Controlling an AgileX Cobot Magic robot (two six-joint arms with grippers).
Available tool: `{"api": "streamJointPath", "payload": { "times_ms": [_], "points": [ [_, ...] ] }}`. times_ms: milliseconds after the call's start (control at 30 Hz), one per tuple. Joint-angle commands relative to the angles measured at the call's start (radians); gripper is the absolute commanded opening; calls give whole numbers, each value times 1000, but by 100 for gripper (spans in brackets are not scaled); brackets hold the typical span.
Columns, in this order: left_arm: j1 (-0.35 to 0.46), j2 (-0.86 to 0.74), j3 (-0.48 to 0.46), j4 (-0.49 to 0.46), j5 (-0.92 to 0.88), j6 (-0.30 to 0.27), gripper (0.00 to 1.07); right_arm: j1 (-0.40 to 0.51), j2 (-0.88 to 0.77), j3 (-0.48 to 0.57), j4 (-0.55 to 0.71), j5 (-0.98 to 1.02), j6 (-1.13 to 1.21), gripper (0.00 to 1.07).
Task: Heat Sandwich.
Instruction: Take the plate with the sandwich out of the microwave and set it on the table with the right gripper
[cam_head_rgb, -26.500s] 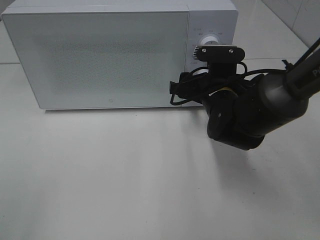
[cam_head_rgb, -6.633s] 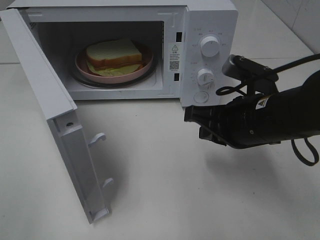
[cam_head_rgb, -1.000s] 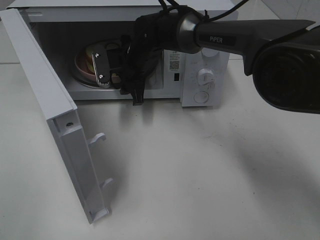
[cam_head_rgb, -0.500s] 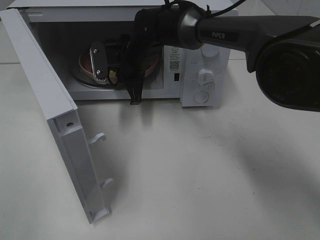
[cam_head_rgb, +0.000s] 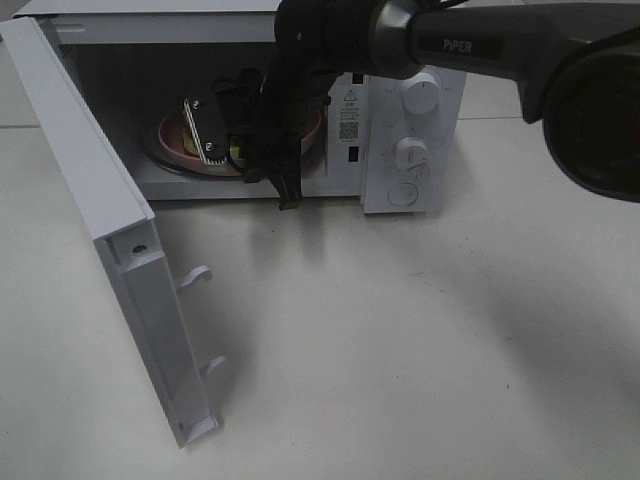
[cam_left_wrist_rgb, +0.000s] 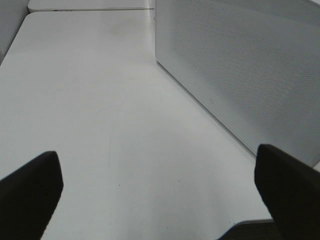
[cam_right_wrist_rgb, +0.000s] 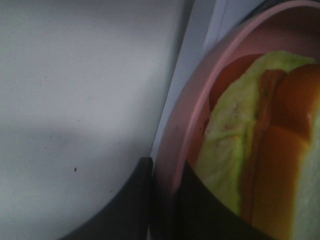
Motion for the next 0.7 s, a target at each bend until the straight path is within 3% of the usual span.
{"api": "streamJointPath", "payload": {
  "times_ms": [33, 700],
  "points": [
    [4, -17, -1, 0, -9, 0, 98, -1, -31, 33, 13, 9, -32, 0],
    [4, -17, -1, 0, -9, 0, 98, -13, -196, 245, 115, -69, -203, 0]
  ]
}}
